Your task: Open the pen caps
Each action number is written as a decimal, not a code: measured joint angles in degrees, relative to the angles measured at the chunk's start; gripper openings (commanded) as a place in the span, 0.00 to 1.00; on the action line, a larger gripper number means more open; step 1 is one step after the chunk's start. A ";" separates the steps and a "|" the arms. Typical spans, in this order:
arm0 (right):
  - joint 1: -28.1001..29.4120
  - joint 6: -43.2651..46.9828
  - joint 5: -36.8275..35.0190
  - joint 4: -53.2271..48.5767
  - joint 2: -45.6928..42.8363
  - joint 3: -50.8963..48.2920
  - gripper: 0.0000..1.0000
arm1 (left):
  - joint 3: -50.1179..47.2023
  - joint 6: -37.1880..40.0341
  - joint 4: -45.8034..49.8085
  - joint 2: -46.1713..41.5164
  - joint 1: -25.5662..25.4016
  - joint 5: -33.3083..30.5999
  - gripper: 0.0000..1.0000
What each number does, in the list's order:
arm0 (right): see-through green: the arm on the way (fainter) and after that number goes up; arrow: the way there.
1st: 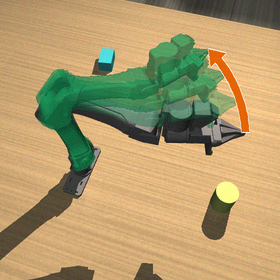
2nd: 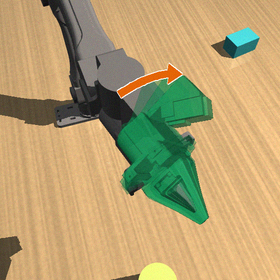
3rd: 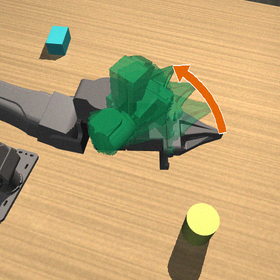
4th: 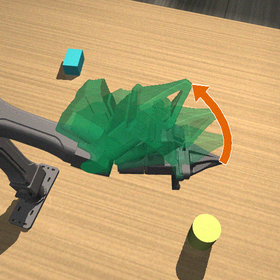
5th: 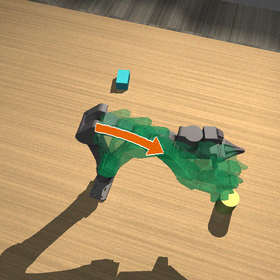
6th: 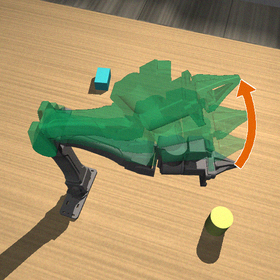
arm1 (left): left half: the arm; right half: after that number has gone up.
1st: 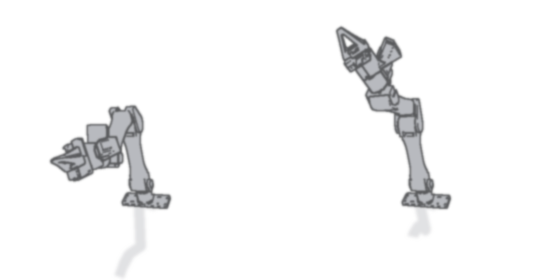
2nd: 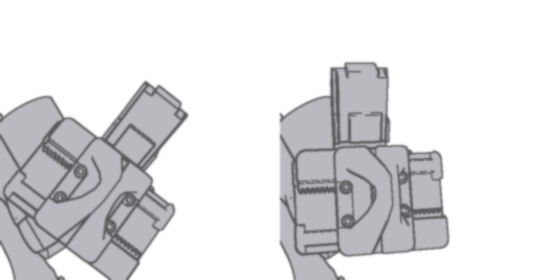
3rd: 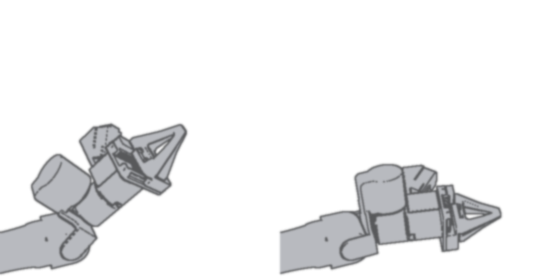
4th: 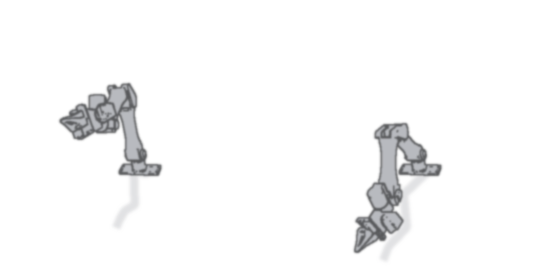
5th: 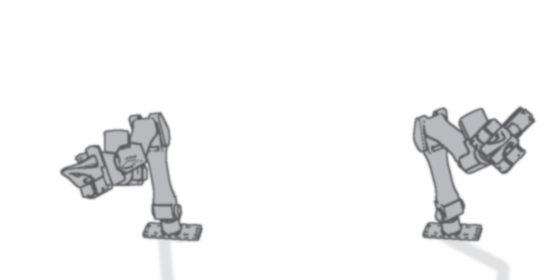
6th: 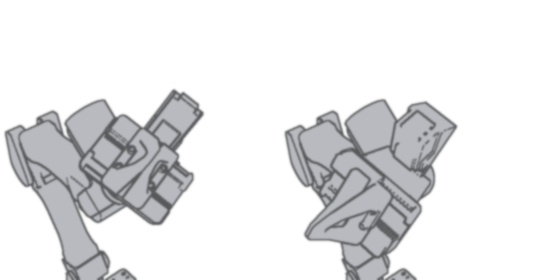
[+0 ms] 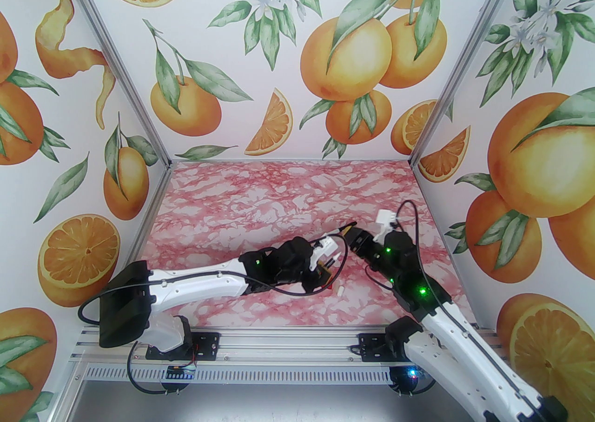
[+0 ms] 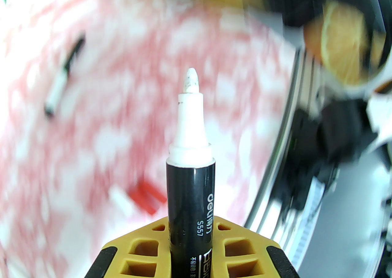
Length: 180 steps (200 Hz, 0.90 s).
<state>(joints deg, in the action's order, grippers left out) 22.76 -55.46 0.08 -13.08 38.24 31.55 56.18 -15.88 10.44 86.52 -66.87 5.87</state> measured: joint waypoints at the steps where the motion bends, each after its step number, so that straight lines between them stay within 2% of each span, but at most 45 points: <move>1: 0.00 0.02 -0.33 0.00 0.00 0.00 0.10 | -0.02 0.02 0.26 0.00 -0.04 0.00 0.03; 27: 0.02 0.39 -4.22 0.13 0.28 0.07 0.10 | -0.28 0.13 3.78 0.00 -0.66 -1.25 0.02; 62: 0.02 2.23 -5.05 0.09 1.81 0.28 0.11 | -0.70 -0.02 5.29 -1.03 -0.63 -2.25 0.02; 95: 0.50 6.32 -5.09 -5.92 1.84 0.50 0.12 | -2.01 -0.72 4.96 -5.29 0.42 -2.19 0.02; 142: 7.80 9.05 -7.52 -16.15 -1.20 -1.40 0.15 | -6.29 -3.45 2.40 -12.37 6.23 0.79 0.03; 180: 11.34 8.09 -8.28 -18.69 -1.46 -8.92 0.14 | -8.90 -4.55 1.40 -17.94 9.35 1.68 0.03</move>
<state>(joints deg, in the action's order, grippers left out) 34.11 -47.37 -8.21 -31.77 36.77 22.63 47.29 -20.43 11.84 68.58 -57.52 7.55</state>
